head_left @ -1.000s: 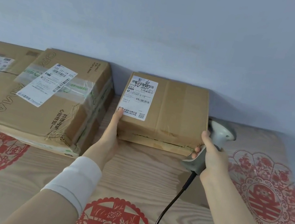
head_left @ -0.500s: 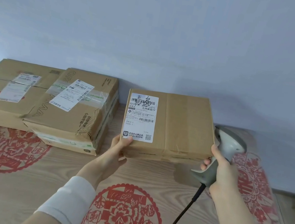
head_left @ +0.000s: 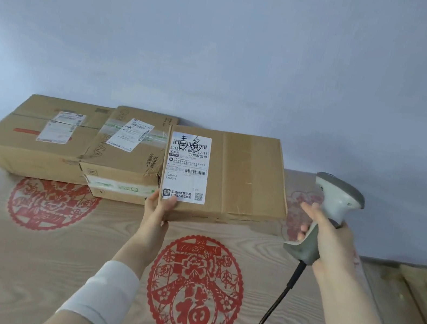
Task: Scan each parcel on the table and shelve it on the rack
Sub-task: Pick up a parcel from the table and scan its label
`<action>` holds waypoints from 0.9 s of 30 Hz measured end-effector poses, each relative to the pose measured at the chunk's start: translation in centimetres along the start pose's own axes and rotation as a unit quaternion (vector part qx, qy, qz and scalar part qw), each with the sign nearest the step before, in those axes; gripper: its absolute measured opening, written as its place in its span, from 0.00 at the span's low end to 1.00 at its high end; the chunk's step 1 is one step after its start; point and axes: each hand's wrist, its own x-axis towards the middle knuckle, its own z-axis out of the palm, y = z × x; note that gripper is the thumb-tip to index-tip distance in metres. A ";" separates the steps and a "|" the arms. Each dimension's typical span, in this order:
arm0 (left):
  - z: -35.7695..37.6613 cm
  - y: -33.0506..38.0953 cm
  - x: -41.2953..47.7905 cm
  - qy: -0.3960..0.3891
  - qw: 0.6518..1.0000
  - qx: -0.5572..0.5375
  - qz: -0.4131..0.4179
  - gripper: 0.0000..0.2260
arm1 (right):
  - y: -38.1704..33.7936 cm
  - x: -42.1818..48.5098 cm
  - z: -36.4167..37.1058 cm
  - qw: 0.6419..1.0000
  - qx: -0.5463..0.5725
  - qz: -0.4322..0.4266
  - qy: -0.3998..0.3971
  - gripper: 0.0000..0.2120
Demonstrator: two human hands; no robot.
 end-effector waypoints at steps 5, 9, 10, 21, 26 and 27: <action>1.1 0.7 -2.4 0.008 0.999 0.023 0.034 0.43 | -4.0 -5.3 1.2 0.983 -0.017 0.021 -0.182 0.10; 2.3 1.3 -3.8 0.007 0.998 0.038 0.050 0.41 | -5.7 -9.9 3.9 0.941 -0.055 0.073 -0.326 0.23; 2.4 1.4 -4.0 0.007 0.998 0.038 0.053 0.41 | -5.9 -10.7 4.5 0.935 -0.062 0.078 -0.339 0.24; 3.5 2.6 -5.9 0.005 0.996 0.044 0.082 0.40 | -7.0 -12.5 7.0 0.940 -0.047 0.090 -0.324 0.17; 3.6 2.9 -6.3 0.005 0.996 0.038 0.086 0.38 | -6.8 -12.5 7.0 0.941 -0.064 0.080 -0.321 0.17; 3.6 2.9 -6.3 0.005 0.996 0.036 0.086 0.37 | -6.8 -12.5 7.0 0.942 -0.067 0.081 -0.320 0.17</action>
